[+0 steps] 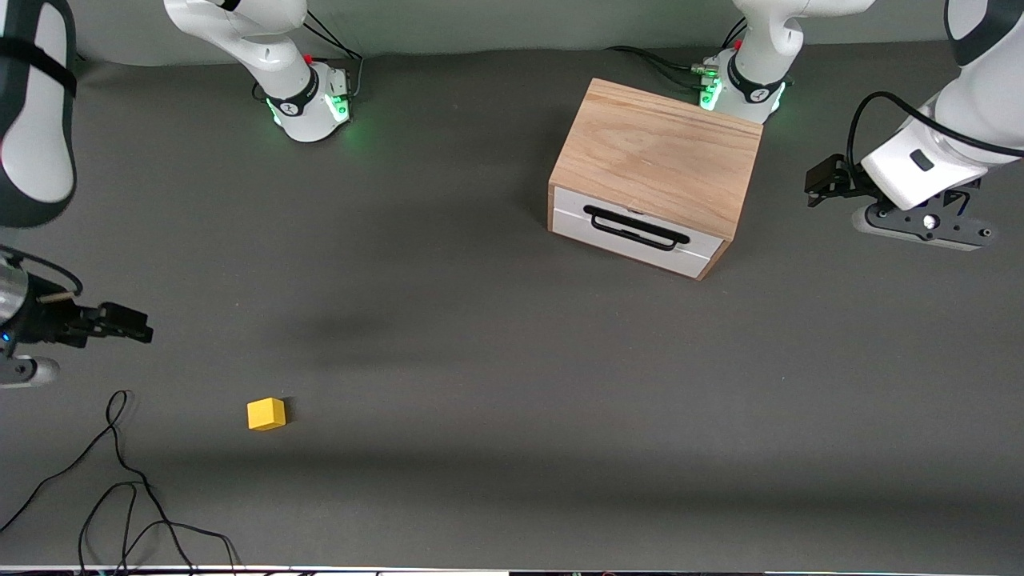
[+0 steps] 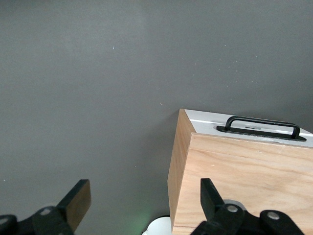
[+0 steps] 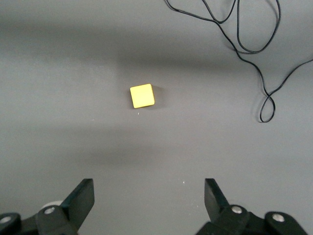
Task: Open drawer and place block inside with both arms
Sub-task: 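Reach the right gripper to the yellow cube while the left gripper reaches the drawer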
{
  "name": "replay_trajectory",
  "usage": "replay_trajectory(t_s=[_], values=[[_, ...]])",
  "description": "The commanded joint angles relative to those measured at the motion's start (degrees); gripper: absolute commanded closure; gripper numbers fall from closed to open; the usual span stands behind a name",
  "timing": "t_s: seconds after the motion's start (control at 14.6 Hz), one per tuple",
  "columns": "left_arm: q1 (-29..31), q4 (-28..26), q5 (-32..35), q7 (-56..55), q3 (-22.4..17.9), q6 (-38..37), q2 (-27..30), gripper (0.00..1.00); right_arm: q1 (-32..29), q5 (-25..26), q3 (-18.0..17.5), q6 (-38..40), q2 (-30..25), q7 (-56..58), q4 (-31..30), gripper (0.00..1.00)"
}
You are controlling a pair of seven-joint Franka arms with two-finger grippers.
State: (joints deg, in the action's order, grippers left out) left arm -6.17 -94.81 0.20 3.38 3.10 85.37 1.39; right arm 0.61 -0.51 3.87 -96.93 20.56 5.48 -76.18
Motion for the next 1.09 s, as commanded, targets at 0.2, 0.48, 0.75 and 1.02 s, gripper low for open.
replay_trajectory(t_s=[0.2, 0.48, 0.75, 1.02], values=[[-0.7, 0.6, -0.6, 0.7, -0.6, -0.6, -0.2, 0.0, 0.8, 0.4, -0.6, -4.1, 7.1, 0.6, 0.3, 0.0], [-0.9, 0.6, -0.6, -0.9, -0.3, -0.9, -0.1, 0.0, 1.9, 0.2, -0.7, -19.1, 8.5, 0.1, -10.0, 0.0], [-0.9, 0.8, -0.6, -10.7, 1.6, -3.1, -0.1, 0.0, 1.9, 0.2, -0.7, -32.3, 12.2, 0.1, -16.2, 0.0], [-1.1, 0.7, -0.8, -29.8, 5.8, -3.2, -0.6, 0.0, 1.7, 0.2, -0.7, -39.6, 17.8, 0.0, -16.2, 0.0]])
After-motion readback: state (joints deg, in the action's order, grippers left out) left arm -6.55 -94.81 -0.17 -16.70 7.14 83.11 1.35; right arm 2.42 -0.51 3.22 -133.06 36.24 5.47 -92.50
